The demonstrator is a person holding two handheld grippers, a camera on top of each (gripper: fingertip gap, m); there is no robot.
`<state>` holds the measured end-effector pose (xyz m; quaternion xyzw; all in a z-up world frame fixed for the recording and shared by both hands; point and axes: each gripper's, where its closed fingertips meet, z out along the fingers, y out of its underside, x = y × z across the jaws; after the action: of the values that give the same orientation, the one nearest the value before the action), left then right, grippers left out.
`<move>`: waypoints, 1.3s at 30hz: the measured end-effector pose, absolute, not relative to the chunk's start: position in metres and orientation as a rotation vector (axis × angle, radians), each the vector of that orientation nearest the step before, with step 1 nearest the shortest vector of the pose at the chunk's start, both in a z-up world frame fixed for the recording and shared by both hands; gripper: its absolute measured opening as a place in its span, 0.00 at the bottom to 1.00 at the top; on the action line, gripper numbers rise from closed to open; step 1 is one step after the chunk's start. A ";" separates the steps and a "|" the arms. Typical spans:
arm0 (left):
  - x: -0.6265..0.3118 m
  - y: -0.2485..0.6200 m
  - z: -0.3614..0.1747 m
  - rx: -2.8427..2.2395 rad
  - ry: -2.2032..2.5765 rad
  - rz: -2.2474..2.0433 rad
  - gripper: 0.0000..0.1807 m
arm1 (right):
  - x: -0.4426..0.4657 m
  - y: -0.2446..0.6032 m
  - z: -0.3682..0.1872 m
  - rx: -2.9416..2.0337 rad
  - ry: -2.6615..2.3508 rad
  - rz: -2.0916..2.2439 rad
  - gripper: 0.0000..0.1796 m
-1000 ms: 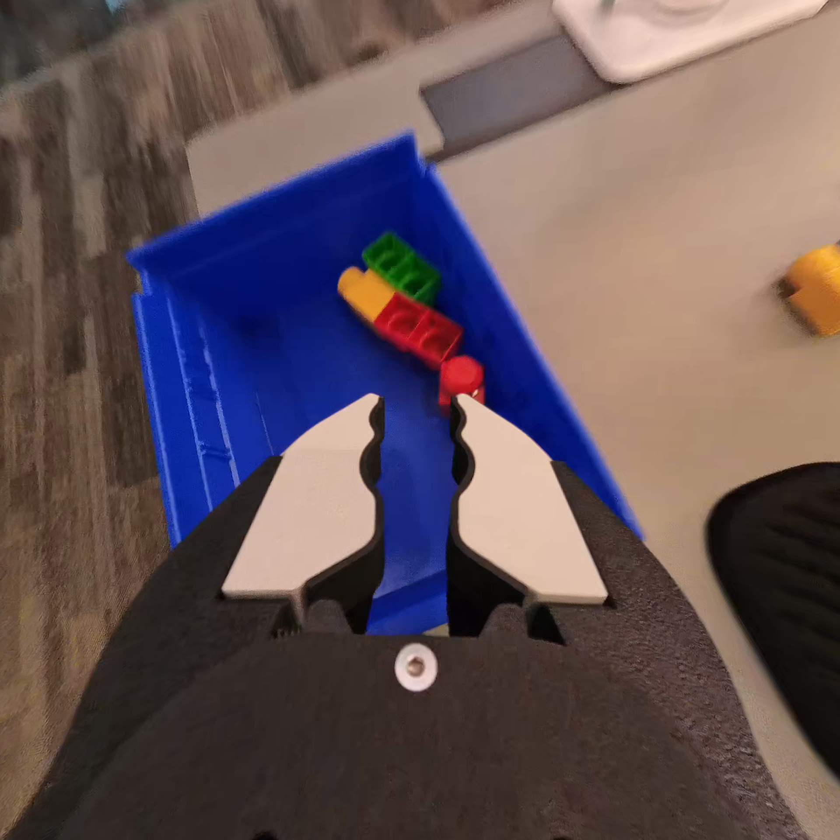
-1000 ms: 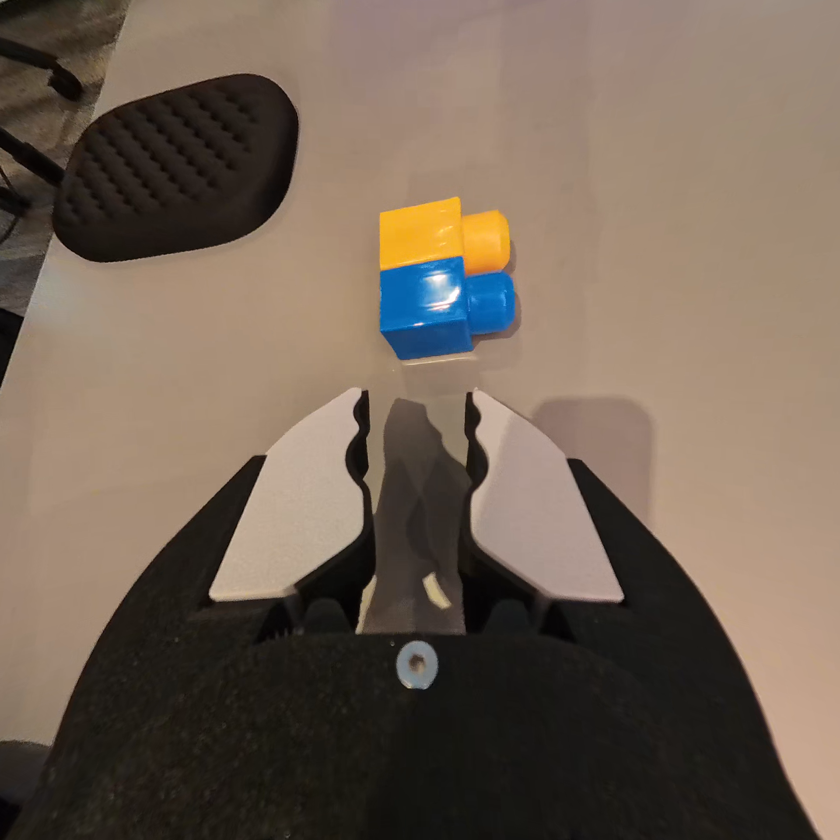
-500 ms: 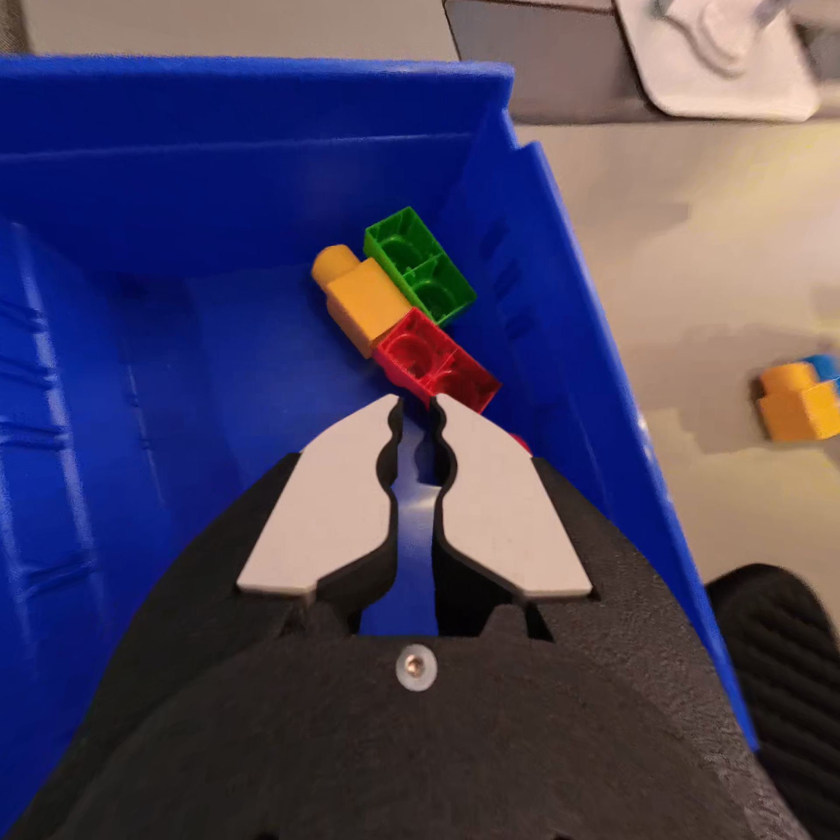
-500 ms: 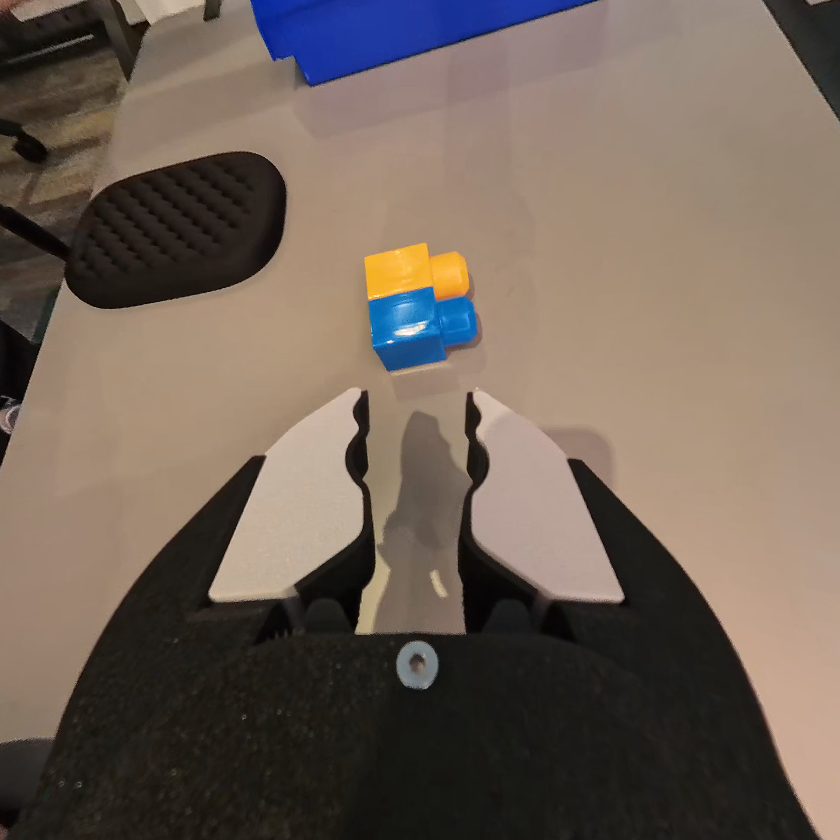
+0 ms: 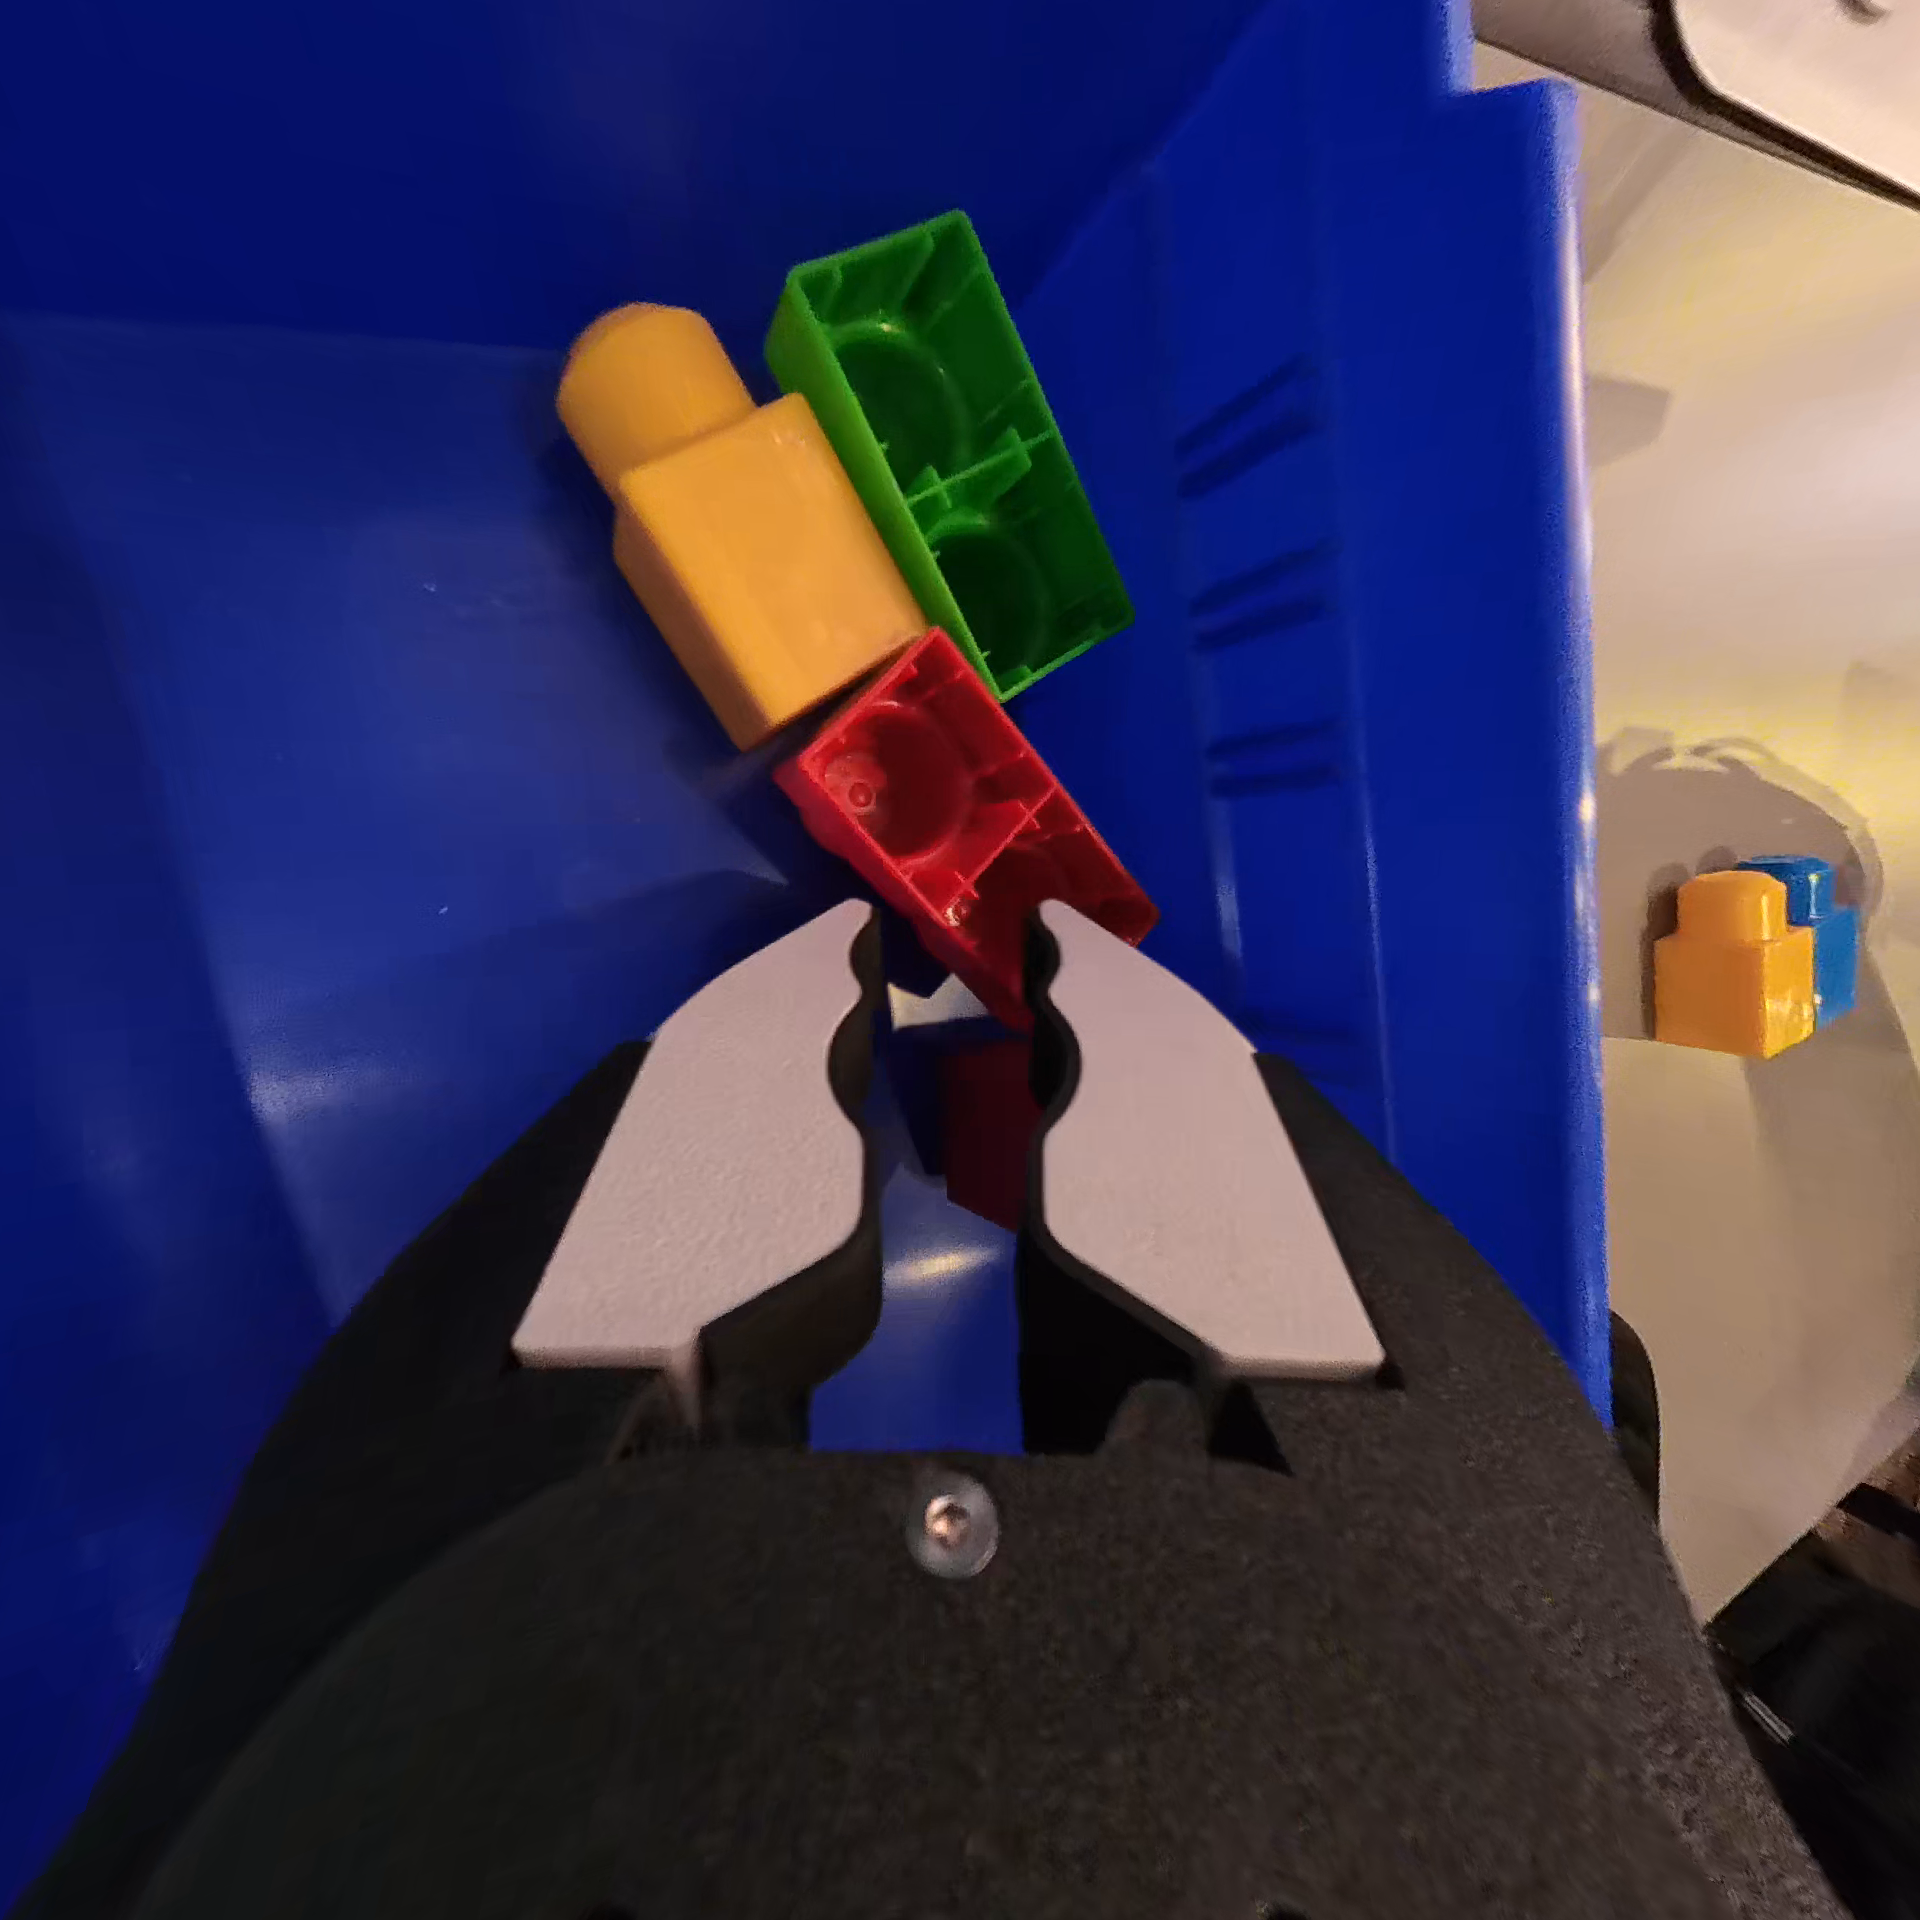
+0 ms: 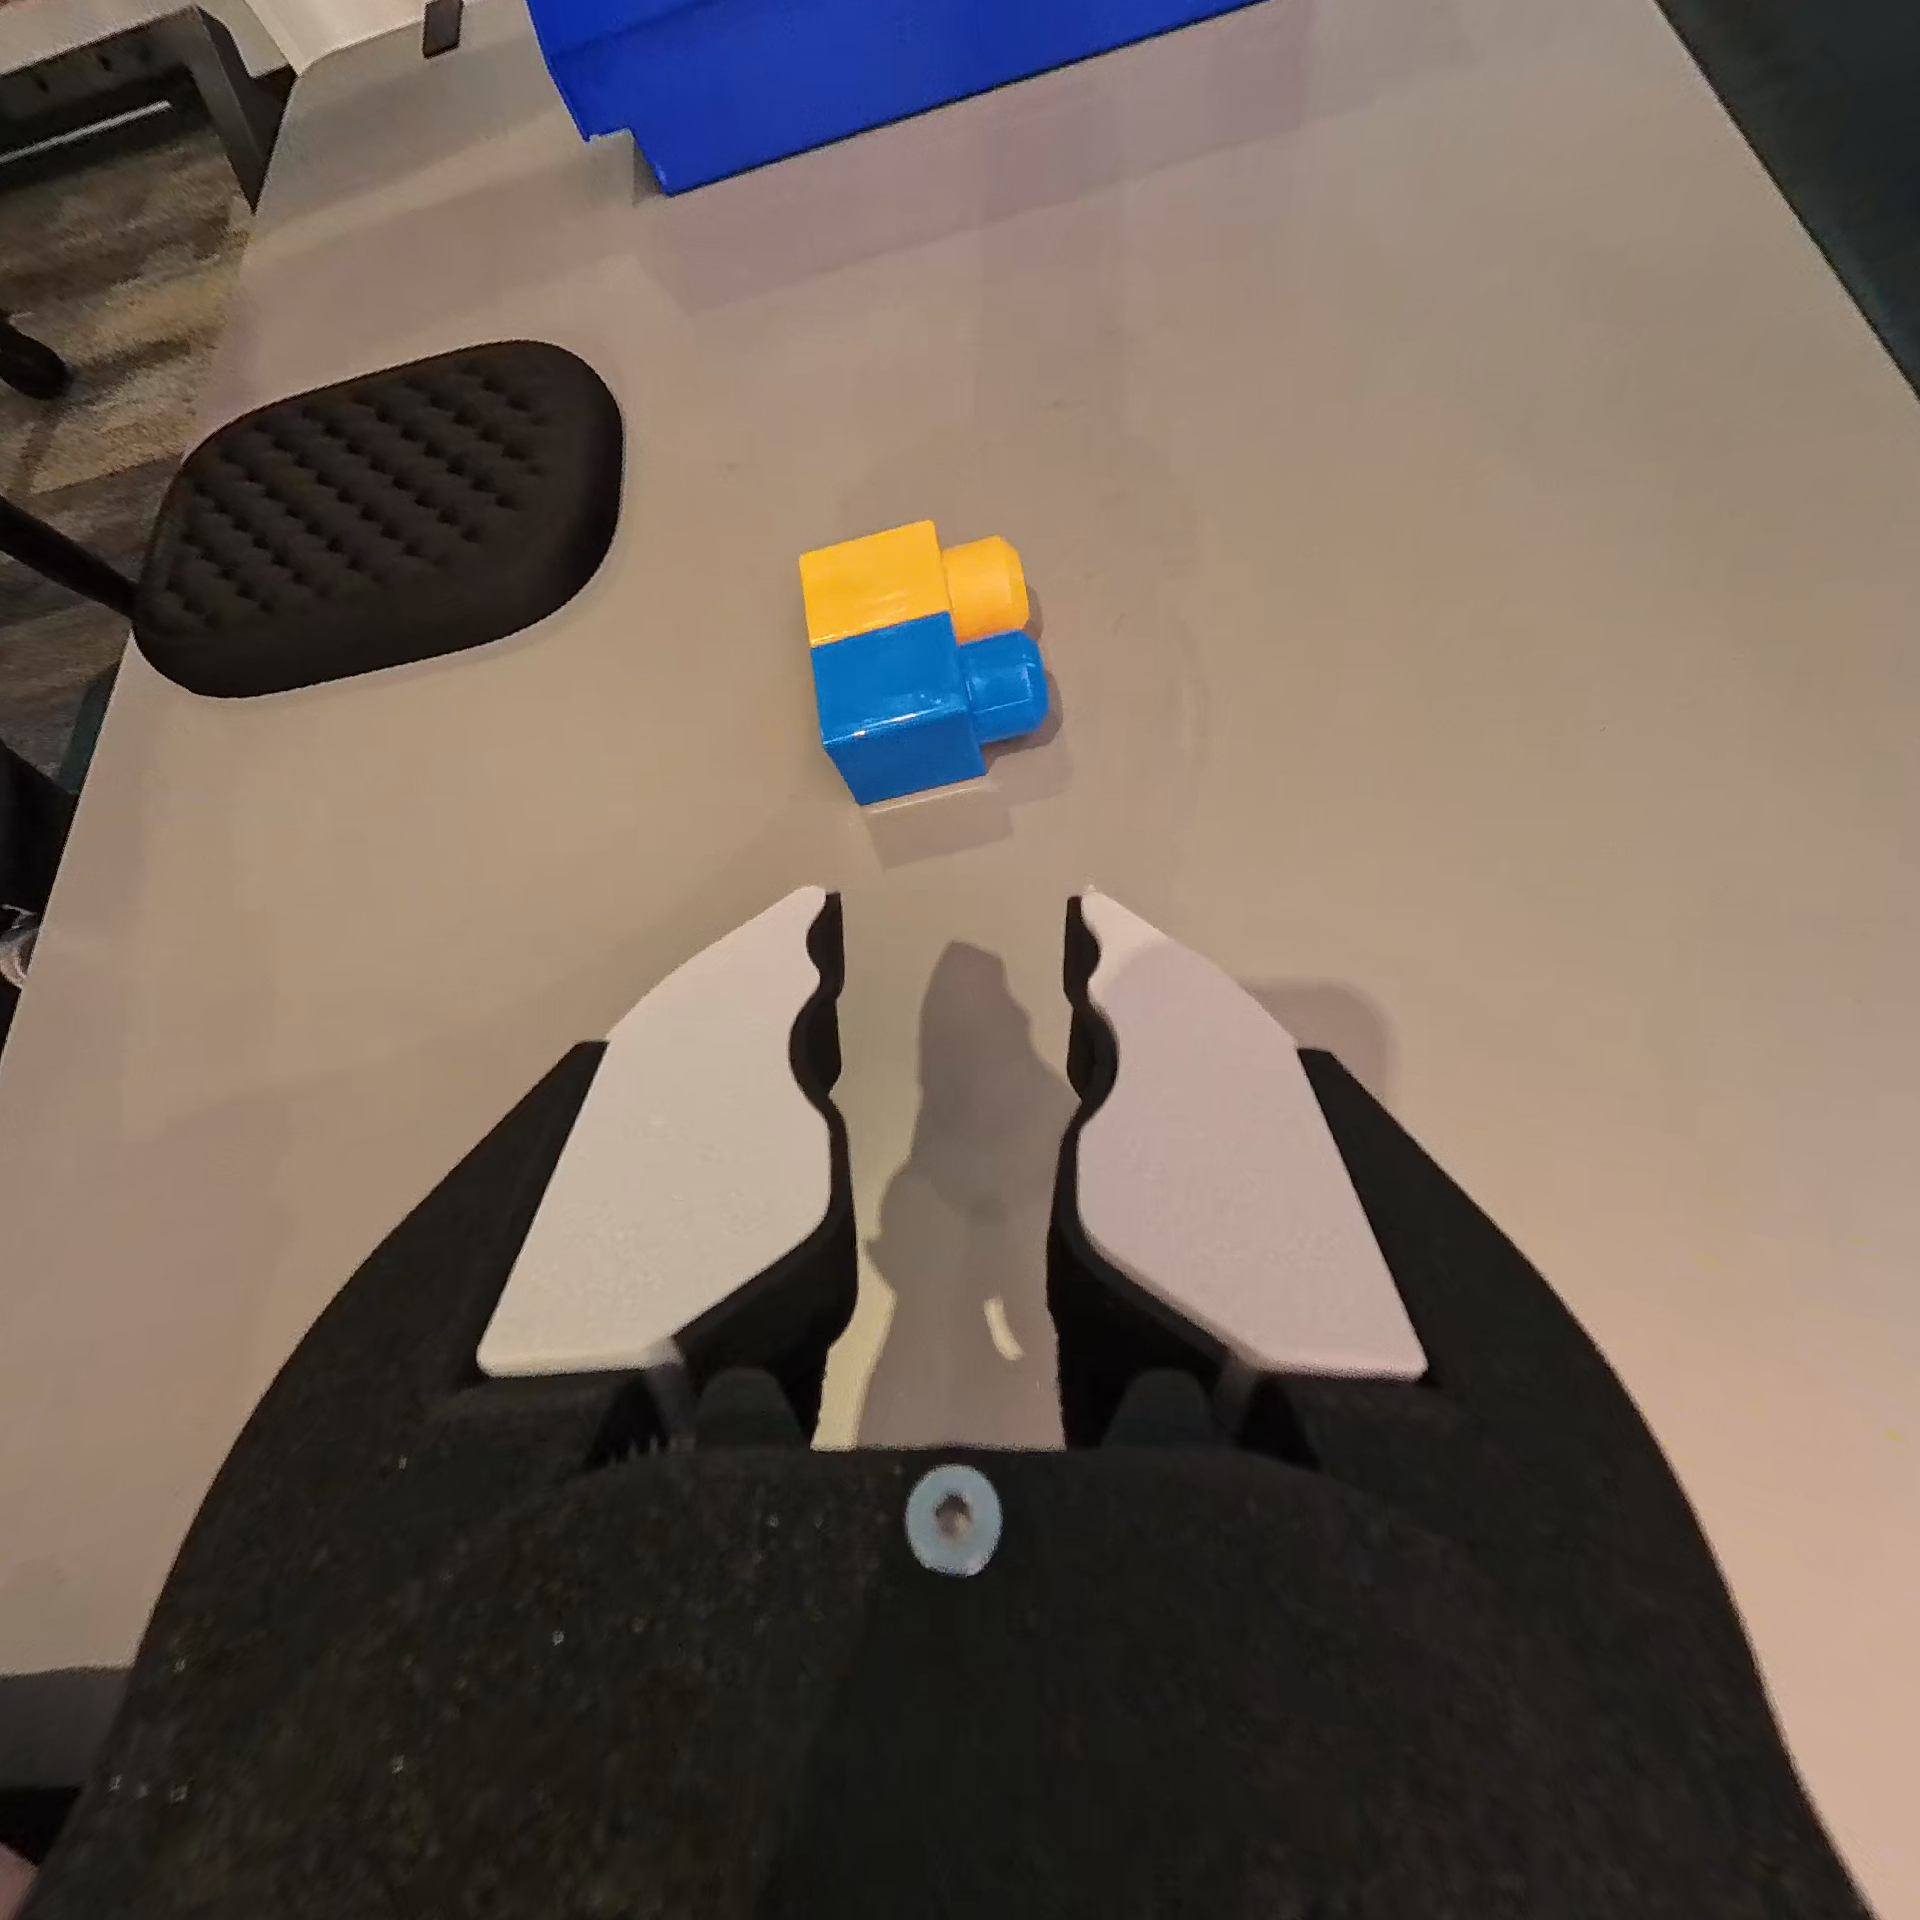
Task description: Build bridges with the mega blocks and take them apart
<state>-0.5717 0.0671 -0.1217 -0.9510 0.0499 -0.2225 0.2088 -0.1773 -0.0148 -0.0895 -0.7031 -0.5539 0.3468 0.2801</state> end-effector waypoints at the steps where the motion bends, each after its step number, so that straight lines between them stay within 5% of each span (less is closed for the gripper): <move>1: -0.573 0.068 -0.124 -2.655 0.138 -0.600 0.11 | -0.177 -0.015 -0.090 -1.889 -1.491 0.927 0.22; 12: -0.589 0.079 -0.109 -2.484 0.180 -0.525 0.05 | -0.183 -0.020 -0.087 -1.849 -1.536 0.939 0.22; 19: -0.575 0.057 -0.007 -2.112 0.291 -0.609 0.05 | -0.211 -0.012 -0.060 -1.760 -1.417 0.956 0.21; 27: -0.412 -0.039 0.105 -1.648 0.706 -0.962 0.05 | -0.300 -0.065 0.055 -1.466 -1.205 1.271 0.28; 39: -0.271 -0.102 0.126 -1.450 0.996 -1.138 0.05 | -0.268 -0.089 0.149 -1.296 -0.859 1.720 0.33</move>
<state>-0.2714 -0.1018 0.1257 -0.5994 0.4117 -0.4706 0.4997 -0.2680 -0.0895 0.1494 -0.5124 -0.3397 0.6798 0.4000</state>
